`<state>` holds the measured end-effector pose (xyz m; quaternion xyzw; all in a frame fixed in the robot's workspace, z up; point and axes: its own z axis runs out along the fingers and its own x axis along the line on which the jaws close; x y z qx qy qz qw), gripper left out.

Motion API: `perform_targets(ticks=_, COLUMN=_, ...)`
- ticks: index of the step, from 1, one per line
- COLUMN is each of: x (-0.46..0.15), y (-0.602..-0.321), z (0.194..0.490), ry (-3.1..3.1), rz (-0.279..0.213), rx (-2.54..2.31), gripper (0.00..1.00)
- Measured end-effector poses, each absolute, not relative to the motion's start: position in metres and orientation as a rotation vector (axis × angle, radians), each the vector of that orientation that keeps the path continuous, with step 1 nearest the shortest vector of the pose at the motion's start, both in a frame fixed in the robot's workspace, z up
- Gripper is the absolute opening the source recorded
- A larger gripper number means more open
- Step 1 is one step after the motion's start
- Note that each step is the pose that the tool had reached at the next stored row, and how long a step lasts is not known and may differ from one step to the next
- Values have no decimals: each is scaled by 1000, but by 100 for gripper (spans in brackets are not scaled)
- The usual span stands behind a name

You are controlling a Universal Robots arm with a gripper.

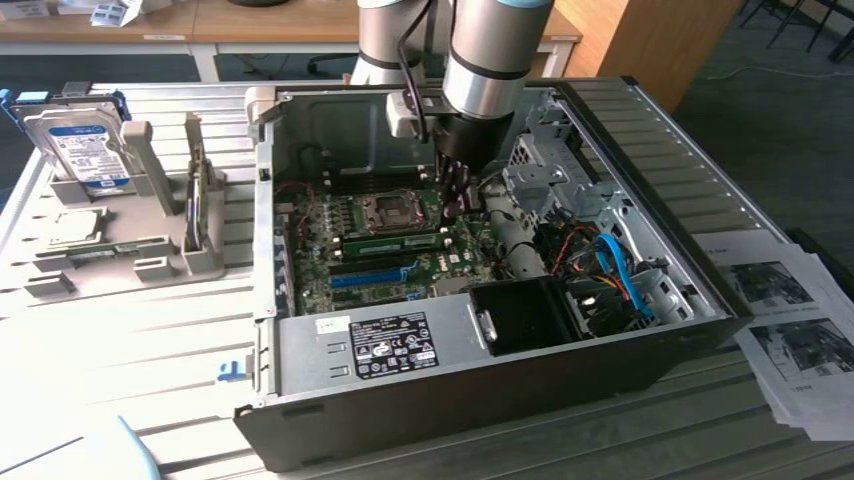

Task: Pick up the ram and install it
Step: 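Press down the ram until it locks into place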

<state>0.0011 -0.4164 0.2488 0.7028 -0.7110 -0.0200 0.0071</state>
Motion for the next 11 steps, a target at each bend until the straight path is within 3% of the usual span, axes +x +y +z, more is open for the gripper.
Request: perform_targets(ticks=11, x=1, y=-416, z=239, ry=-2223, rz=-62, rx=2198, gripper=9)
